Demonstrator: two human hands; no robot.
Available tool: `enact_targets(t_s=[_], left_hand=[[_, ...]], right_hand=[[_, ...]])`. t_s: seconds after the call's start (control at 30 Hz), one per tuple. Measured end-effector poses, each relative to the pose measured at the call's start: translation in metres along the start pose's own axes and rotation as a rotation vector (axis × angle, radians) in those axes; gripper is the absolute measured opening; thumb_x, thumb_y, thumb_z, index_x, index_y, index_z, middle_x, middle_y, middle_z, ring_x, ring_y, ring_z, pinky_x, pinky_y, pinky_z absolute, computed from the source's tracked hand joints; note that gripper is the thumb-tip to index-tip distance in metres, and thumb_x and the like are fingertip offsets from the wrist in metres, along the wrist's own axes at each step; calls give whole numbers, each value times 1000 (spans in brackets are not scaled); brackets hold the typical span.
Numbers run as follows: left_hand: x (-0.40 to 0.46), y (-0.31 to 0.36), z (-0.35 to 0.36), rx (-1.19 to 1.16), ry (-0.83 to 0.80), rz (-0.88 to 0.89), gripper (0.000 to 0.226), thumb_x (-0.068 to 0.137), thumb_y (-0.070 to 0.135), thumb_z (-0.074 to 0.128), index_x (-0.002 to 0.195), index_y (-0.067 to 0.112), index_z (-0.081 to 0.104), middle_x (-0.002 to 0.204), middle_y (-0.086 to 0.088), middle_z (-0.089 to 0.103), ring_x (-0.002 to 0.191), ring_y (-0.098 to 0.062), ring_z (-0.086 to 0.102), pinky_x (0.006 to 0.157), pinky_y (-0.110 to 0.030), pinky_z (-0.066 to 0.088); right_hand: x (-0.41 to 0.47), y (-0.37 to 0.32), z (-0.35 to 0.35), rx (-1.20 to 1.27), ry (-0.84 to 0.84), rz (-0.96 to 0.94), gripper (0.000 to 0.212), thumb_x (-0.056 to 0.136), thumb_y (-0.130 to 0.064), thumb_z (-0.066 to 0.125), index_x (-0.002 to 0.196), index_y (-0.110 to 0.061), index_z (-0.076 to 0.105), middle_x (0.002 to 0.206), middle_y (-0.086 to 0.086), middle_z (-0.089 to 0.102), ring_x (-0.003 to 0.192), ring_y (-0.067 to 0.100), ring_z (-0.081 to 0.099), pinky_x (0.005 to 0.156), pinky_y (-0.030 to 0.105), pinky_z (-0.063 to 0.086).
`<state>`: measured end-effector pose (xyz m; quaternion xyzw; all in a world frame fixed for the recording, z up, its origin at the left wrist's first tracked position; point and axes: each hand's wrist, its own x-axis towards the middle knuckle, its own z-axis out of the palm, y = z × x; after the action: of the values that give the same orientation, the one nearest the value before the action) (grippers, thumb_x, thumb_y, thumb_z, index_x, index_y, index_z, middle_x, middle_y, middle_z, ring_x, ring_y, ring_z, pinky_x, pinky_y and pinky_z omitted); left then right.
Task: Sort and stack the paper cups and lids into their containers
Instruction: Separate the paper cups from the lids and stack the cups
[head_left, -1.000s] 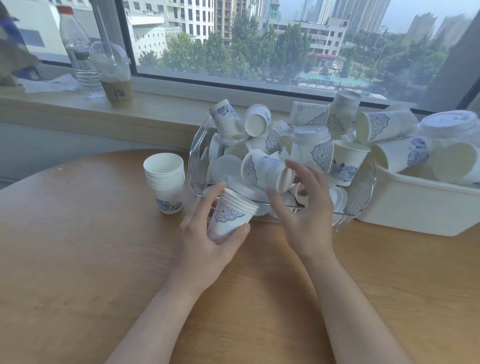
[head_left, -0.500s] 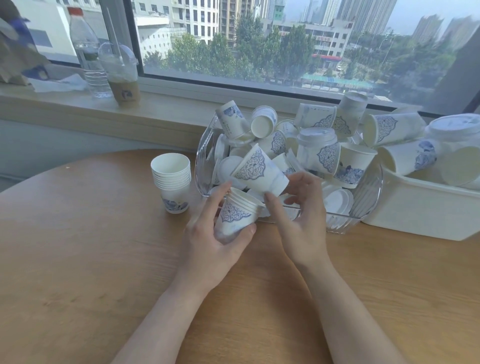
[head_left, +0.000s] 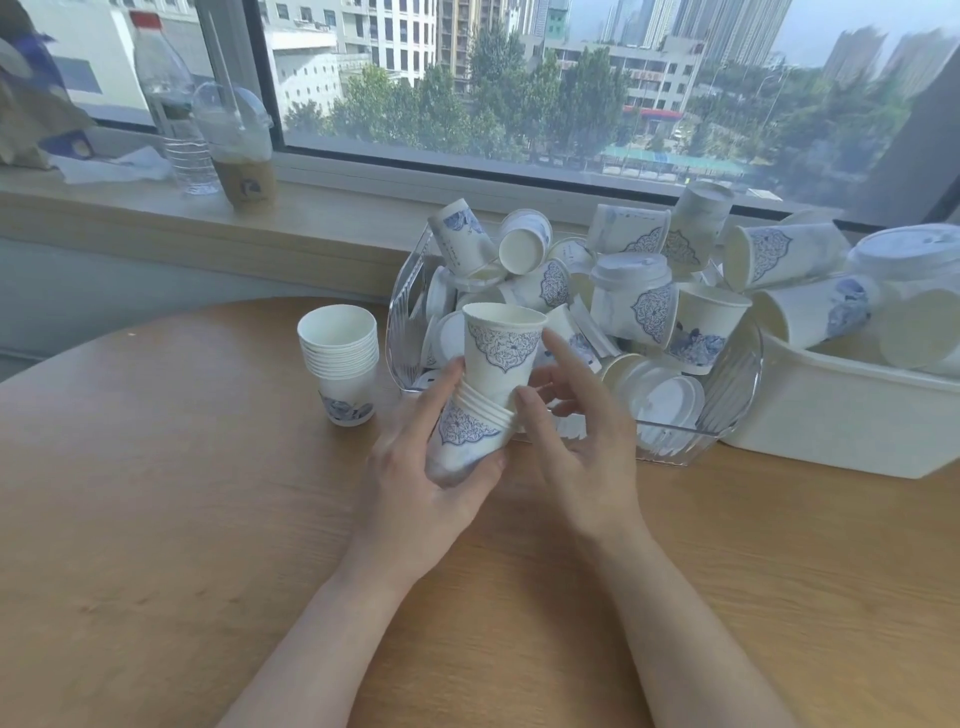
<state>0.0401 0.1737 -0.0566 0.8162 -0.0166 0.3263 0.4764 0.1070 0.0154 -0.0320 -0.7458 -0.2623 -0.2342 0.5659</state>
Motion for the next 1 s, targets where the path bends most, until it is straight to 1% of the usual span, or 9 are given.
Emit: enact_targets(t_s=[0.1,0.23,0.33,0.43,0.53,0.63,0.77,0.83,1.0], left_hand=[[2,0,0,8,4,22,86,77,40,80,157,32,49,140,34,50,136,2,51,113,-25,44],[2,0,-1,3,11,10,84,76,42,80,154,35,50,139,25,57,136,-1,52,112,-17,40],[2,0,-1,5,8,12,83,76,35,84,153,38,50,138,19,60,136,-2,53,112,-15,39],[2,1,-1,-5,-1,4,84,78,35,84,154,35,50,138,23,58,135,4,51,111,-15,39],[2,1,-1,-7,17,-4,85,78,37,83,156,31,50,136,25,57,133,4,52,111,-21,44],[3,2,-1,-19,51,-26,85,78,38,83,156,30,50,133,26,56,132,-3,55,110,-35,50],[3,-2,-1,-21,82,-35,86,82,29,91,157,25,50,131,12,61,130,-5,57,107,-43,53],[3,-4,-3,-17,95,-27,87,81,24,92,157,23,50,134,11,62,130,-4,58,107,-40,53],[6,0,-5,11,118,-49,77,82,30,90,151,26,55,129,20,61,119,5,57,102,-11,42]], right_hand=[[-1,1,1,-4,13,-11,54,98,-37,68,148,-41,50,108,-17,71,98,15,70,86,26,53],[-1,4,-1,-1,-26,0,68,97,-36,70,157,-43,39,110,-14,72,99,17,69,87,21,49],[0,6,-2,-10,-40,-9,63,97,-35,68,154,-45,42,103,-12,71,96,17,68,85,18,47],[-2,7,-2,-21,-31,-29,54,100,-33,65,150,-43,48,99,-13,70,95,17,68,86,19,47],[-8,5,-1,-21,-26,-18,44,102,-35,61,144,-45,54,103,-14,69,95,17,67,85,23,50],[-15,3,0,-47,-18,-16,36,103,-29,61,139,-32,66,111,-13,67,96,15,66,82,22,50],[-20,-5,1,-54,-20,5,28,103,-21,64,128,-23,75,117,-7,69,103,16,68,84,23,52],[-22,-10,2,-51,-32,21,26,102,-19,65,126,-20,77,115,-6,69,105,17,68,86,27,53],[-14,-22,3,-90,-83,59,23,105,-22,64,122,-19,78,114,-6,71,109,11,67,86,17,48]])
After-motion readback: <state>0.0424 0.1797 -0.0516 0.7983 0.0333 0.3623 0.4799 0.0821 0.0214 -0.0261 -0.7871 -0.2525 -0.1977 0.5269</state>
